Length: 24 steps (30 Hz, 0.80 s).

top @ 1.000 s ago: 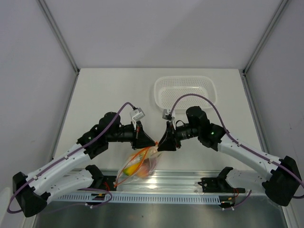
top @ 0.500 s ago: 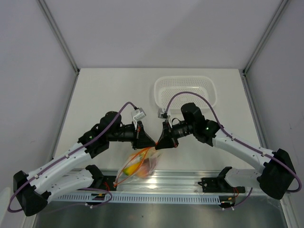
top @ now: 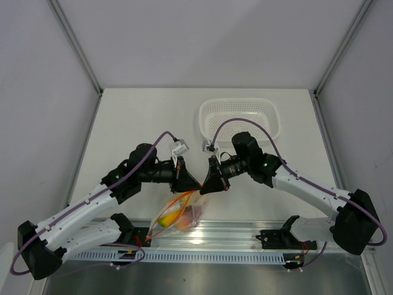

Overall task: Place the food in the zip-top bag and seal the zipper
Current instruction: Zip the zipper food storage bag at the center of the board.

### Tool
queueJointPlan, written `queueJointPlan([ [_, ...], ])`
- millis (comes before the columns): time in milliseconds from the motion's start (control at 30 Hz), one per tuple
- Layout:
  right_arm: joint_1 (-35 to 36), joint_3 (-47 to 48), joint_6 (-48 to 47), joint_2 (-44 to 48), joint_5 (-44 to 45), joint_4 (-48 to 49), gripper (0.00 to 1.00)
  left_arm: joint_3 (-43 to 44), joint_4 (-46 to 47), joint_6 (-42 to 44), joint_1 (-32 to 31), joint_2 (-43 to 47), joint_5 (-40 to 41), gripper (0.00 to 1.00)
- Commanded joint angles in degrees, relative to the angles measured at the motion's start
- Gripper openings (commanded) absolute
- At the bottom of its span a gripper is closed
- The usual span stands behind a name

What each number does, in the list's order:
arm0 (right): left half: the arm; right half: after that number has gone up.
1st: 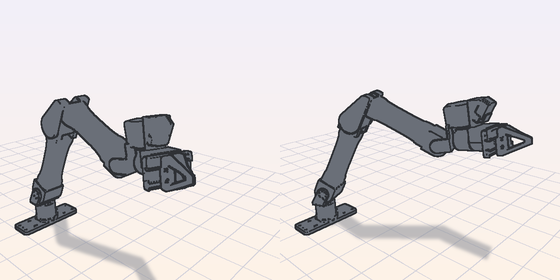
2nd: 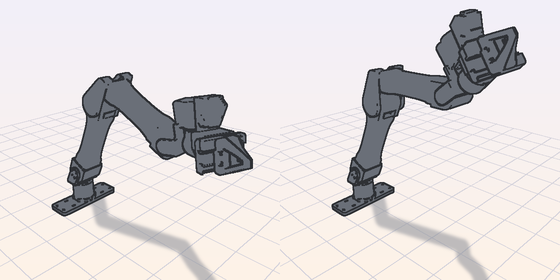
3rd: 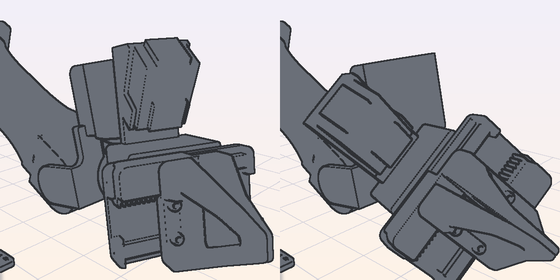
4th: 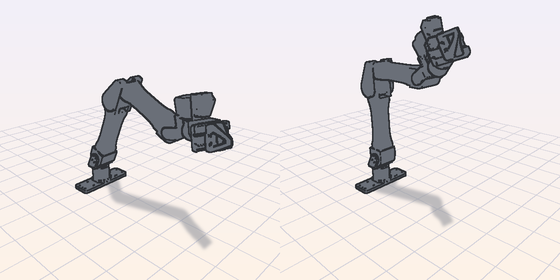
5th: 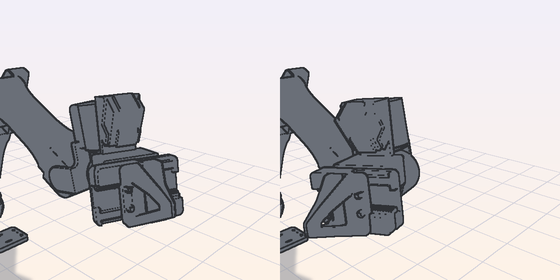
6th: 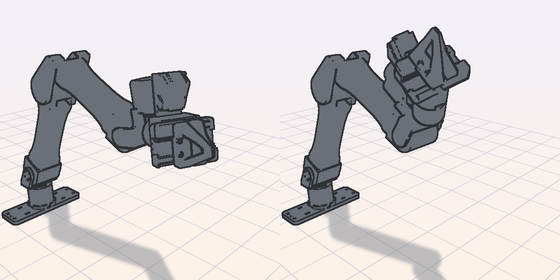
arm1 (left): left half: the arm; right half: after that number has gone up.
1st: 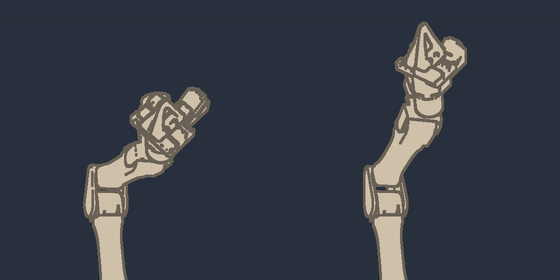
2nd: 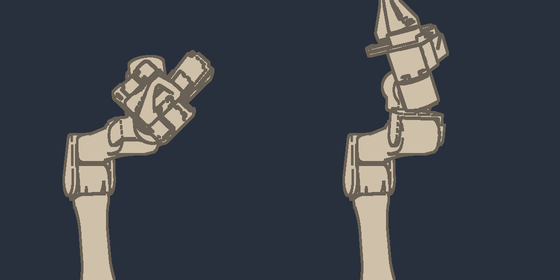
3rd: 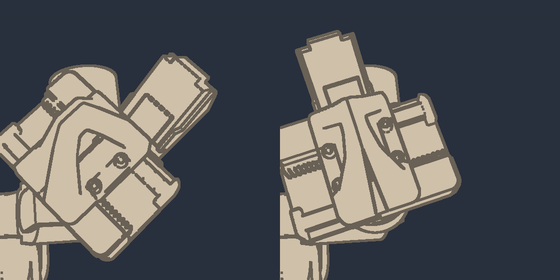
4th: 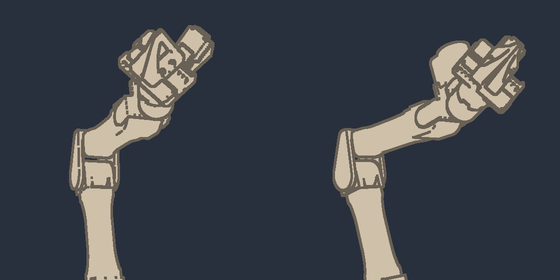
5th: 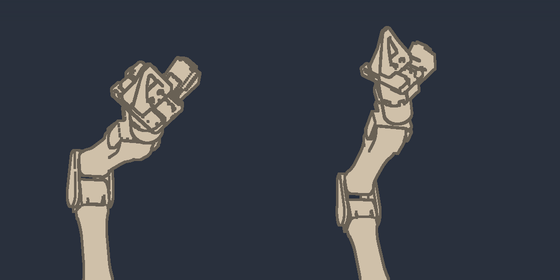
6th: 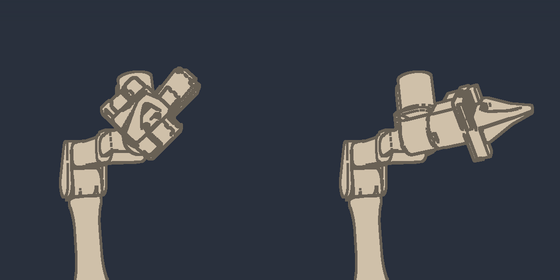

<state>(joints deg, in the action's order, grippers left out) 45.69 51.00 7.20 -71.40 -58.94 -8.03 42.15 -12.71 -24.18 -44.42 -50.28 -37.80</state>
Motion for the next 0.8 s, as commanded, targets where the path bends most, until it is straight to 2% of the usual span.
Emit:
queueJointPlan([
  [0,0.8,0.25,5.71,1.34,3.03,11.95,0.0,2.15,0.5,-0.42,0.39,-0.26,0.45,0.01],
  [300,0.63,-6.17,17.14,3.89,14.55,21.48,0.0,2.23,-2.67,0.28,0.39,1.94,2.64,0.01],
  [567,-0.96,-10.75,22.94,7.06,17.72,26.13,0.0,1.79,-5.48,0.81,0.39,4.05,4.14,0.0],
  [767,-1.66,-11.54,24.88,8.82,18.77,26.05,0.0,1.79,-6.62,0.81,0.39,4.49,4.58,0.0],
])
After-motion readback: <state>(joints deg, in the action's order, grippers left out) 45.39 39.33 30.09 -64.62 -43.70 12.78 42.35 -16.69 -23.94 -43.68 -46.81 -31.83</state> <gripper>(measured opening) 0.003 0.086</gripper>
